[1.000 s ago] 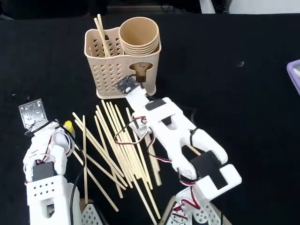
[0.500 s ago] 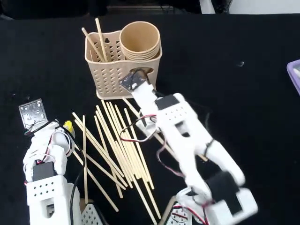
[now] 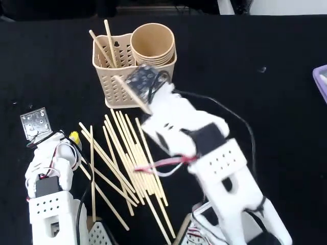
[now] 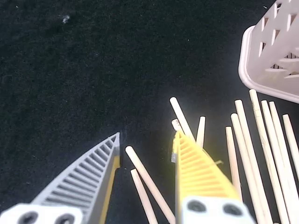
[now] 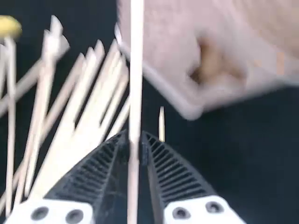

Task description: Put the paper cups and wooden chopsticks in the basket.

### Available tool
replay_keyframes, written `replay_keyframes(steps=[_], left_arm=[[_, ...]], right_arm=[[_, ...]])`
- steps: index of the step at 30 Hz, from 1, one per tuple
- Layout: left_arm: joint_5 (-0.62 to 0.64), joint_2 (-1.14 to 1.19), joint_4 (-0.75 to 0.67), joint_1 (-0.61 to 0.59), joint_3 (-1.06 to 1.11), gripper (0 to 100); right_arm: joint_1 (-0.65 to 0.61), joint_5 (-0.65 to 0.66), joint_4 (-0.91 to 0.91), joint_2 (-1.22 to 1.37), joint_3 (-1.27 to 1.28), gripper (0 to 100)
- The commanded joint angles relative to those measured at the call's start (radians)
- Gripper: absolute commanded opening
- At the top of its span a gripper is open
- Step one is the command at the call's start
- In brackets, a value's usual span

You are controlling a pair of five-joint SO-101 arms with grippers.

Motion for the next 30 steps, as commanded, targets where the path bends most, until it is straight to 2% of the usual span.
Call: replay_keyframes(steps=[1,9,17,21,30], left_arm=[[0.000,-0.012,-0.012,0.001,-0.005,19],[0.000,-0.012,-0.012,0.001,-0.005,19],[0.000,-0.012,-0.014,0.001,-0.005,19],[0.000,-0.012,-0.017,0.001,-0.005,19],[0.000,-0.012,-0.017,0.001,-0.005,19]], right_arm=[[-0.100,0.008,-0.158,-0.047,-0.108,1.1],[-0.127,0.008,-0.786,0.071,-0.125,1.1],[-0.127,0.008,-1.223,0.226,-0.128,1.1],[-0.127,0.008,-1.333,0.278,-0.130,1.1],[-0.069,0.008,-1.343,0.478,-0.186,1.1]])
